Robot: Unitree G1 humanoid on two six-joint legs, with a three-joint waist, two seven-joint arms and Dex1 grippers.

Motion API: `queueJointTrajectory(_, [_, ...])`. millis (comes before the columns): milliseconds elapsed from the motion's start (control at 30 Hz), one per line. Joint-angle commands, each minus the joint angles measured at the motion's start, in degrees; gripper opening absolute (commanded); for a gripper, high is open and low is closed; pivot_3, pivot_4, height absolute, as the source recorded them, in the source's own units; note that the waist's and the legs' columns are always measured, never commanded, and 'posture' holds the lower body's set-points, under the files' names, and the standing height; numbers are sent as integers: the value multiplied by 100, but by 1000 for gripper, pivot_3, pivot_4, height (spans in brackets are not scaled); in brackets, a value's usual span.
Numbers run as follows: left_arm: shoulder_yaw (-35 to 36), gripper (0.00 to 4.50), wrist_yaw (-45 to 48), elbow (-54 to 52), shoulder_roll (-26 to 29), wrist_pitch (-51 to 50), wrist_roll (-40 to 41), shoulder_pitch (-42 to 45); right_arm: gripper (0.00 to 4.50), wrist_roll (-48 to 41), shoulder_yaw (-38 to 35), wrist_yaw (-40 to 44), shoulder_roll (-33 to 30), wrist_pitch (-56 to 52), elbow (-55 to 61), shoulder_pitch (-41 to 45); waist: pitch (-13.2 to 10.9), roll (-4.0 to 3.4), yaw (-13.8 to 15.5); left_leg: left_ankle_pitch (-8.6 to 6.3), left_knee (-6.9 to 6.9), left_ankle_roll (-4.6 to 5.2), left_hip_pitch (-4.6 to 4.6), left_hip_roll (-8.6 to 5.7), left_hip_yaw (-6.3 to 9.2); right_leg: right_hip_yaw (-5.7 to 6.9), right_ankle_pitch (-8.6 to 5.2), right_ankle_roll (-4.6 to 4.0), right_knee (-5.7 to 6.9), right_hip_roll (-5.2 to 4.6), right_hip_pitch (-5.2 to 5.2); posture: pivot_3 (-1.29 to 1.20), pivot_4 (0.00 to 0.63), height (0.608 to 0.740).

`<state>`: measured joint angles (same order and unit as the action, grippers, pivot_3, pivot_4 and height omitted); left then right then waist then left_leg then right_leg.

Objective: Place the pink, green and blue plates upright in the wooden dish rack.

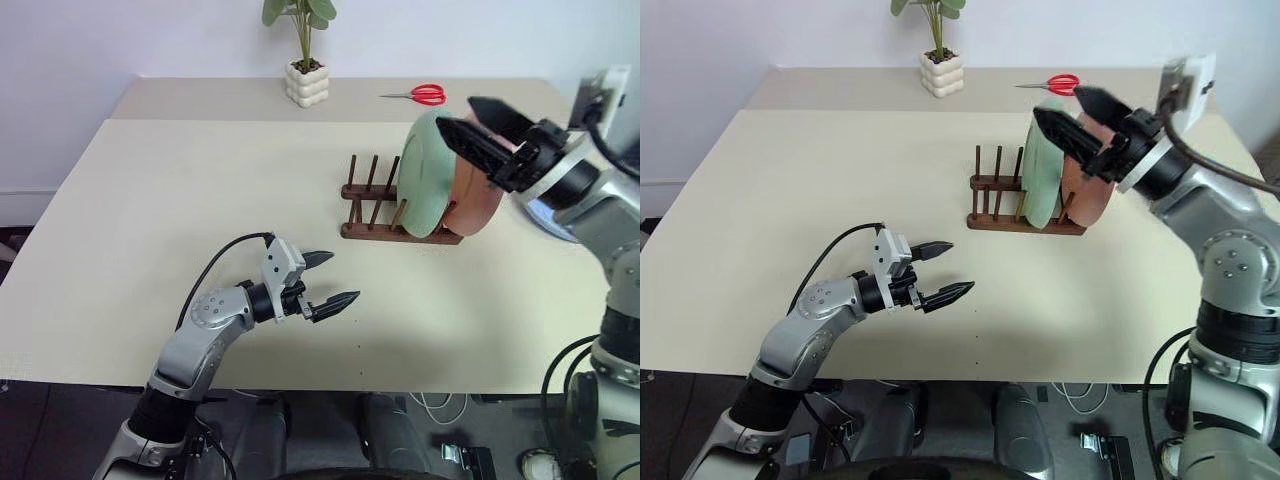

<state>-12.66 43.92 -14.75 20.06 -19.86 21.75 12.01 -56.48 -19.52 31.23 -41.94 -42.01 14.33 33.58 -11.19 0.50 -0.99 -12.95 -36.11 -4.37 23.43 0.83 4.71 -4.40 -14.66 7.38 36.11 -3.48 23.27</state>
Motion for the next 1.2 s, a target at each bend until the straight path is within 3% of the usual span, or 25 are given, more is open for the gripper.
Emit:
queueJointTrajectory(33, [-10, 4500, 52, -169, -29, 13, 52, 13, 4426, 60, -183, 144, -110, 87, 89, -24, 0, 1, -1, 0, -1, 0, 0, 0, 0, 0, 0, 0, 0, 0, 0, 0, 150, 730])
queueJointTrajectory(233, [-27, 4500, 39, -182, -42, 19, 28, 2, 4426, 611, -326, 70, -123, 557, -18, 4, 0, 1, 0, 0, -1, 0, 0, 0, -2, -2, 0, -1, 0, 0, 0, 0, 150, 730])
queueJointTrajectory(367, [-14, 4500, 37, -231, -21, 4, 42, -48, 4426, 1261, -823, 141, -824, 955, -857, 44, -1, 0, 54, 0, -5, 0, 4, -3, -3, -2, -1, -1, -2, -4, 0, 0, 150, 730])
queueJointTrajectory(500, [-40, 4500, 41, -205, -47, -2, 52, -36, 4426, 1996, -1019, 716, -1538, 1476, -1640, -561, 0, 2, 25, -1, 0, 1, 6, -4, -6, -2, -1, -2, -13, -6, -1, 0, 150, 730])
queueJointTrajectory(633, [-54, 4500, 64, -175, -67, 2, 48, -11, 4426, 2557, -1003, 992, -1756, 1928, -2196, -1003, 3, -6, -37, -1, 1, 2, -5, 0, -15, -11, 0, -2, -6, -2, -2, 0, 150, 730])
queueJointTrajectory(800, [-55, 4500, 105, -149, -76, -18, 51, 13, 4426, 4118, 169, 995, -1734, 2943, -3208, -1561, 4, -8, -40, -1, -4, 2, -9, -1, -25, -19, -1, -2, -4, -3, -3, 0, 150, 730])
queueJointTrajectory(1000, [-29, 4500, 117, -181, -56, -56, 27, 12, 4426, 5497, 1390, 390, -1237, 4055, -5007, -620, 2, -13, -152, -1, -2, 2, -10, -2, -31, -25, 0, 0, -2, -4, 0, 0, 150, 730])
queueJointTrajectory(1200, [-1, 4500, 51, -255, -50, -90, 16, -42, 4426, 6176, 1918, 1, -914, 4834, -6800, 375, -1, -11, -158, -1, 0, 2, -11, -2, -30, -24, 2, 4, -3, -4, -1, 0, 150, 730])
